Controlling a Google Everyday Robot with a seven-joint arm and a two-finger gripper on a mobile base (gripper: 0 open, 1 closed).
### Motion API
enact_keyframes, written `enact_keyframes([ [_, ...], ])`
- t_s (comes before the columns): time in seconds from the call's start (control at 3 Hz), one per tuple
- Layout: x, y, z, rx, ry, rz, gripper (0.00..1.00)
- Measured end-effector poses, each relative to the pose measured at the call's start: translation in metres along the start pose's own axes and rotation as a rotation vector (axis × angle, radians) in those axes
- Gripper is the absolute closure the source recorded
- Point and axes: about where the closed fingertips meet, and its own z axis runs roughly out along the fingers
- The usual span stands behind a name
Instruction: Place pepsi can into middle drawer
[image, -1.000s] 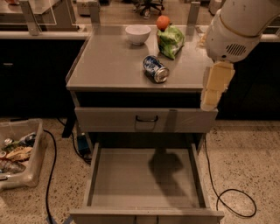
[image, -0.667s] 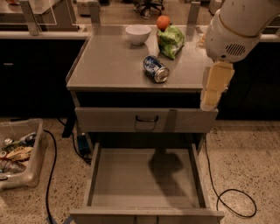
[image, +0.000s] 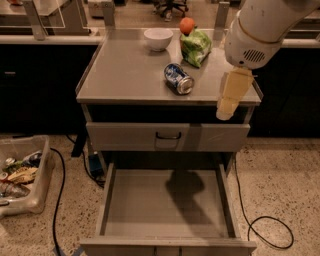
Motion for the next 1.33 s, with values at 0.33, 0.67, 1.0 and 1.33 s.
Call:
enact_keyframes([
  [0.33, -0.015, -0.047, 0.021, 0.057, 0.002, 0.05, 0.0],
  [0.67, -0.029, -0.098, 0.044, 0.108, 0.014, 0.125, 0.0],
  [1.0, -0.04, -0.135, 0.071, 0.133, 0.03, 0.205, 0.0],
  [1.33, -0.048, -0.157, 0.099, 0.089, 0.014, 0.296, 0.0],
])
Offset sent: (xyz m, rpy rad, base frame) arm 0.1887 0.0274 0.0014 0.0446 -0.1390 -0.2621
